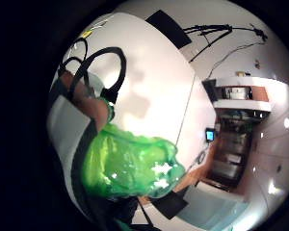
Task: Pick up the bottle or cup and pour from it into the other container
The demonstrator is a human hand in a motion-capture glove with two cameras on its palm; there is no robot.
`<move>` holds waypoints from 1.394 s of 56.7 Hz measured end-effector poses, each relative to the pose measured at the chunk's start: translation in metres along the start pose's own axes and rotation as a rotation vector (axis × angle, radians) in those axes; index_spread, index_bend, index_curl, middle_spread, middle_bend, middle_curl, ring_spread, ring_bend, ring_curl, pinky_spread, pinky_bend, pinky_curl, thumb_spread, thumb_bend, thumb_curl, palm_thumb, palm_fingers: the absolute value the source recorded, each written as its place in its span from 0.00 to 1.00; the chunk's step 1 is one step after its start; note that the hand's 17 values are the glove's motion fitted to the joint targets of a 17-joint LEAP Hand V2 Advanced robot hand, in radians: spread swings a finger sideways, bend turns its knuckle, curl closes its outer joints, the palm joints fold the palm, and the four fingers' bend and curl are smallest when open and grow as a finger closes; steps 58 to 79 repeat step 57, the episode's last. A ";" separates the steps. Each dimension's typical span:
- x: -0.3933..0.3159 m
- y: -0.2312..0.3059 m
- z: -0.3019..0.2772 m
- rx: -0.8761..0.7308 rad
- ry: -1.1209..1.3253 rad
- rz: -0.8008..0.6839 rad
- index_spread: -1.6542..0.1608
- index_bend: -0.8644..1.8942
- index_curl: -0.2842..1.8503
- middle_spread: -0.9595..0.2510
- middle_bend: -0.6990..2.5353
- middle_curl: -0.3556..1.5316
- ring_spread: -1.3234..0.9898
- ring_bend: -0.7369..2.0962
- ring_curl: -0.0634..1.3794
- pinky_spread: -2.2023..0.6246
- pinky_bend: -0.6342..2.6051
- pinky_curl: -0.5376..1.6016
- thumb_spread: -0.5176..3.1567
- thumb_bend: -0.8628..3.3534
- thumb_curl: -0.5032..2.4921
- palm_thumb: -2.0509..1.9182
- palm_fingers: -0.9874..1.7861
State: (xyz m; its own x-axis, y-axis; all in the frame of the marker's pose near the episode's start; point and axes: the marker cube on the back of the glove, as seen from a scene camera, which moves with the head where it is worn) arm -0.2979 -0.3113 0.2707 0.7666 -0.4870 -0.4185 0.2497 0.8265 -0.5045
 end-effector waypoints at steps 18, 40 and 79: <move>-0.002 0.001 -0.007 -0.055 0.354 0.021 0.75 0.35 0.24 0.57 0.33 0.41 0.50 0.48 0.30 0.78 0.36 0.41 0.31 0.20 0.34 0.76 0.77; -0.022 -0.004 0.001 -0.070 0.483 -0.014 0.74 0.35 0.24 0.57 0.32 0.41 0.49 0.48 0.30 0.78 0.36 0.41 0.31 0.20 0.34 0.75 0.77; -0.020 -0.006 -0.002 -0.075 0.478 -0.025 0.74 0.35 0.24 0.56 0.32 0.41 0.49 0.47 0.30 0.78 0.36 0.41 0.31 0.20 0.34 0.75 0.77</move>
